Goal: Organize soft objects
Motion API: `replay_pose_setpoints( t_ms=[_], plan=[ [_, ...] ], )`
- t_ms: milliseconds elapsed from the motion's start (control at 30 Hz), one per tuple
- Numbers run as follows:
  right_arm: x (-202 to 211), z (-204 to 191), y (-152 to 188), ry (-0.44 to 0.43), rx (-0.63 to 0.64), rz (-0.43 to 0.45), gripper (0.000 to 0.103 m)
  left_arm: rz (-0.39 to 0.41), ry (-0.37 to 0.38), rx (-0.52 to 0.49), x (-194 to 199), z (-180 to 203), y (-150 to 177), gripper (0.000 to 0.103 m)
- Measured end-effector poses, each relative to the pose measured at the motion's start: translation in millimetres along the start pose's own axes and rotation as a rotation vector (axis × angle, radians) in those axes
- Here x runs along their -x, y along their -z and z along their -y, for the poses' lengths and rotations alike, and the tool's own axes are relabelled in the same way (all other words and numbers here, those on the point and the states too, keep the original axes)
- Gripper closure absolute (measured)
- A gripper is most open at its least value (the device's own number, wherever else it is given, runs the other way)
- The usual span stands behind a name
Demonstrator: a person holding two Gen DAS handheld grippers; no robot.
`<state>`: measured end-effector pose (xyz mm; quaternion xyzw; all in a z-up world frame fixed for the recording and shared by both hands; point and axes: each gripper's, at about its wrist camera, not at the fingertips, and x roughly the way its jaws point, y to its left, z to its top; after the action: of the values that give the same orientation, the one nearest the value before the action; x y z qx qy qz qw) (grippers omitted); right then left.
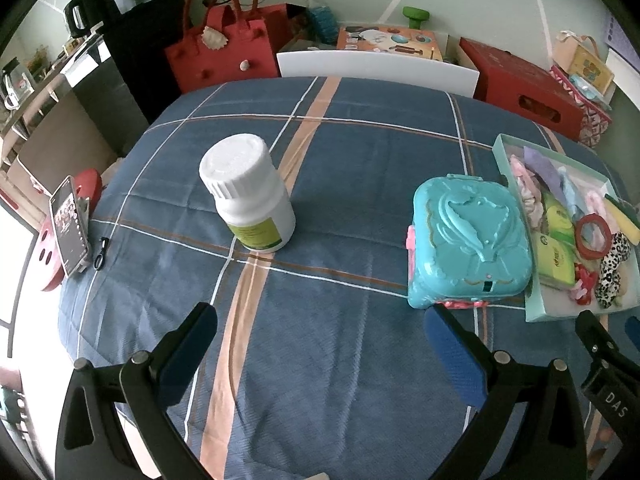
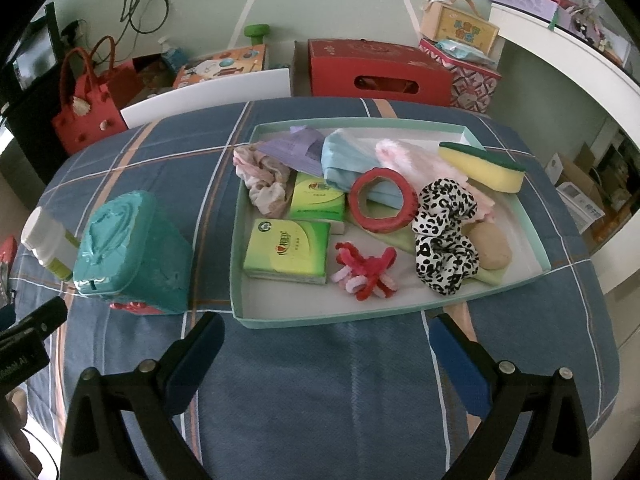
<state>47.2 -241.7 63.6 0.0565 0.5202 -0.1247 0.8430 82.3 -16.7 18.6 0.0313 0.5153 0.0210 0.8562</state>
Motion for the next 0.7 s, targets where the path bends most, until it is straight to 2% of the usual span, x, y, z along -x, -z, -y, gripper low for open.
replay_pose_setpoints(
  t_ms=[700],
  plan=[
    [-0.9, 0.3, -0.2, 0.001, 0.001, -0.001, 0.000, 0.002, -0.014, 0.005, 0.5, -2.7, -0.1, 0.000]
  ],
)
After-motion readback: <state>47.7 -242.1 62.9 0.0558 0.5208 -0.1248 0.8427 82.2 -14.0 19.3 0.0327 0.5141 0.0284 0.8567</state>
